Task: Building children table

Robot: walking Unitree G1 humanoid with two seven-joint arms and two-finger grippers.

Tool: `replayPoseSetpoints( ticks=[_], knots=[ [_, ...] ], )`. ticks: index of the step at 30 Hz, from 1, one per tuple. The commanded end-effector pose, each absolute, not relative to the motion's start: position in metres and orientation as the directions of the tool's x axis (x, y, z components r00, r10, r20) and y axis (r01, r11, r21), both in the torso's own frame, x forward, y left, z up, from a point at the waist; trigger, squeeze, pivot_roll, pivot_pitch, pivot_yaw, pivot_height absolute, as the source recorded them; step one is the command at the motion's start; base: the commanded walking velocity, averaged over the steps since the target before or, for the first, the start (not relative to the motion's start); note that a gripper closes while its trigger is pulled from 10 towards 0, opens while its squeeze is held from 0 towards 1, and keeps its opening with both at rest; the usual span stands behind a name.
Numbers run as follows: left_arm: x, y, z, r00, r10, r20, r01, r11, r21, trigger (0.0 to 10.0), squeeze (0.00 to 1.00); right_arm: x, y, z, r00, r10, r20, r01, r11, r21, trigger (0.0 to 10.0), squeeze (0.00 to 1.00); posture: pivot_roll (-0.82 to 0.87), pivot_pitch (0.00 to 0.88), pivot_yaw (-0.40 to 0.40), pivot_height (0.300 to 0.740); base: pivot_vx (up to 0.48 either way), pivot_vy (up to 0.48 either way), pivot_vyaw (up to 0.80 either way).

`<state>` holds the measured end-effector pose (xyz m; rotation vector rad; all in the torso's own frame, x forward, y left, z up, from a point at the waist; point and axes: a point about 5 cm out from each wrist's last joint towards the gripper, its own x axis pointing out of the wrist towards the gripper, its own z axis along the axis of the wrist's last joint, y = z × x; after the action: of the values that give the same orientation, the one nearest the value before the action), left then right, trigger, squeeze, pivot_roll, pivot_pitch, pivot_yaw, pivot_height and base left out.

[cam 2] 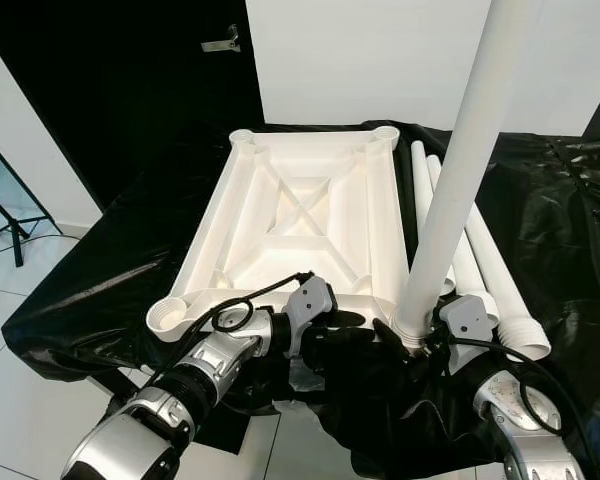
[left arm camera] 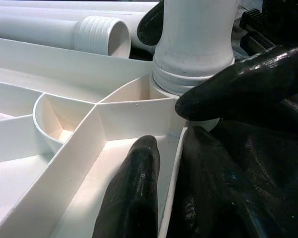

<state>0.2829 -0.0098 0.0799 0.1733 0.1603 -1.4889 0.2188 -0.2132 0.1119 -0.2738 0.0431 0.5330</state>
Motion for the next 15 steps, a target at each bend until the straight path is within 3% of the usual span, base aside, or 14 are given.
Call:
replayPoseSetpoints(
  ticks=[1,3,4,6,7,12,15],
  knots=[
    [0.2584,-0.0028,0.0459,-0.102,-0.941,-0.324,0.989,-0.061,-0.136,10.0,0.00,0.2187,-0.2115,0.1105,0.834,0.537,-0.124,-0.550,0.799,-0.243,10.0,0.00,0.07,0.000,0.050,0.740,0.000,0.000,0.00],
    [0.2584,-0.0028,0.0459,-0.102,-0.941,-0.324,0.989,-0.061,-0.136,10.0,0.00,0.2187,-0.2115,0.1105,0.834,0.537,-0.124,-0.550,0.799,-0.243,10.0,0.00,0.07,0.000,0.050,0.740,0.000,0.000,0.00],
    [0.2587,-0.0025,0.0460,-0.102,-0.940,-0.325,0.989,-0.061,-0.136,10.0,0.00,0.2192,-0.2137,0.1117,0.828,0.546,-0.127,-0.559,0.791,-0.246,2.5,0.00,0.07,0.000,0.051,0.740,0.000,0.000,0.00],
    [0.2587,-0.0025,0.0460,-0.102,-0.940,-0.325,0.989,-0.061,-0.136,10.0,0.00,0.2192,-0.2137,0.1117,0.828,0.546,-0.127,-0.559,0.791,-0.246,2.5,0.00,0.07,0.000,0.051,0.740,0.000,0.000,0.00],
    [0.2592,-0.0023,0.0462,-0.102,-0.940,-0.326,0.989,-0.060,-0.135,10.0,0.00,0.2188,-0.2149,0.1125,0.820,0.558,-0.131,-0.572,0.784,-0.242,0.0,0.00,0.07,0.000,0.051,0.740,0.000,0.000,0.00],
    [0.2598,-0.0020,0.0465,-0.102,-0.940,-0.326,0.989,-0.061,-0.133,10.0,0.00,0.2141,-0.2131,0.1076,0.805,0.573,-0.154,-0.594,0.777,-0.212,0.0,0.00,0.07,0.000,0.053,0.740,0.000,0.000,0.00],
    [0.2596,-0.0016,0.0463,-0.102,-0.940,-0.327,0.989,-0.061,-0.134,10.0,0.00,0.2118,-0.2051,0.1047,0.854,0.510,-0.102,-0.520,0.837,-0.170,0.0,0.00,0.07,0.000,0.053,0.740,0.000,0.000,0.00]
  ],
)
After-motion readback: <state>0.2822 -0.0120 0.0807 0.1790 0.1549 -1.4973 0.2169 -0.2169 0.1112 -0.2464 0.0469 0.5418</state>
